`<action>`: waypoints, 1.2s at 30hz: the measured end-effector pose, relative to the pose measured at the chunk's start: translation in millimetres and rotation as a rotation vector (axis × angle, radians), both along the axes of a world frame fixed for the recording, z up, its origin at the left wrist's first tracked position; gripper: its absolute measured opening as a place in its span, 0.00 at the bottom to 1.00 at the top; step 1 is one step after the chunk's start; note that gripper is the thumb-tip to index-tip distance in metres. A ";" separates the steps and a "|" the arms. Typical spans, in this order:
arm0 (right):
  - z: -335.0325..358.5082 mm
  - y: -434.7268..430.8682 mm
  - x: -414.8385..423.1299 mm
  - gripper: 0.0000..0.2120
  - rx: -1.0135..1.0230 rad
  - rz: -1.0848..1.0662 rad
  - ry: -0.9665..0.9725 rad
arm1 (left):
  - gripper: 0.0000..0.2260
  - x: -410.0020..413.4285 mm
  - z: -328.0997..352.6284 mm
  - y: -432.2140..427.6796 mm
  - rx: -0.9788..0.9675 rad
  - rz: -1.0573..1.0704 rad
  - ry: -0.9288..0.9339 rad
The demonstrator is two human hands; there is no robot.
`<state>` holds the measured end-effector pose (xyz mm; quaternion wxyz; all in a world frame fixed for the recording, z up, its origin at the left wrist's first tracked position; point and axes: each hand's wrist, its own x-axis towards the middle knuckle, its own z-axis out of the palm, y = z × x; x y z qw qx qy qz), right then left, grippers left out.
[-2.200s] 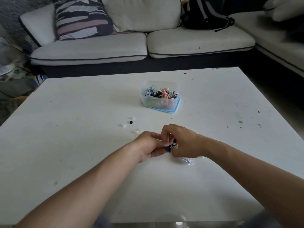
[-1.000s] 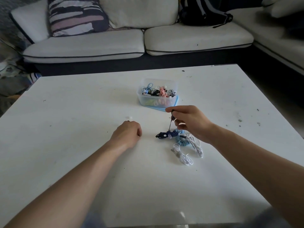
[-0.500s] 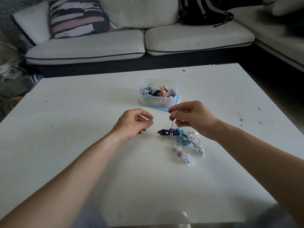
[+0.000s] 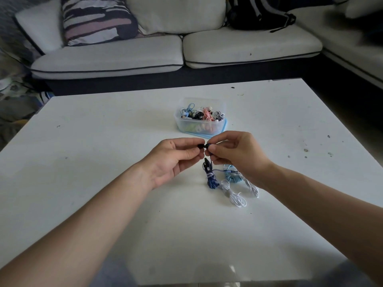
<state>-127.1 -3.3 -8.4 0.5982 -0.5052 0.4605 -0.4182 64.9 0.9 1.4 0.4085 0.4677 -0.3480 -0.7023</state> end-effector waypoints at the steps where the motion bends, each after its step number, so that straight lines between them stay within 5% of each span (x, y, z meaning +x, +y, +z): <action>1: 0.0 0.2 0.0 0.03 0.005 -0.002 -0.004 | 0.12 -0.4 -0.2 0.2 -0.001 0.003 0.004; 20: -0.2 -2.0 -2.1 0.05 -0.024 0.000 0.093 | 0.10 -3.1 -4.9 0.9 -0.138 -0.010 -0.216; 36: 5.3 -1.6 -7.2 0.05 -0.023 0.101 0.032 | 0.10 -6.0 -2.5 1.9 -0.084 -0.015 -0.066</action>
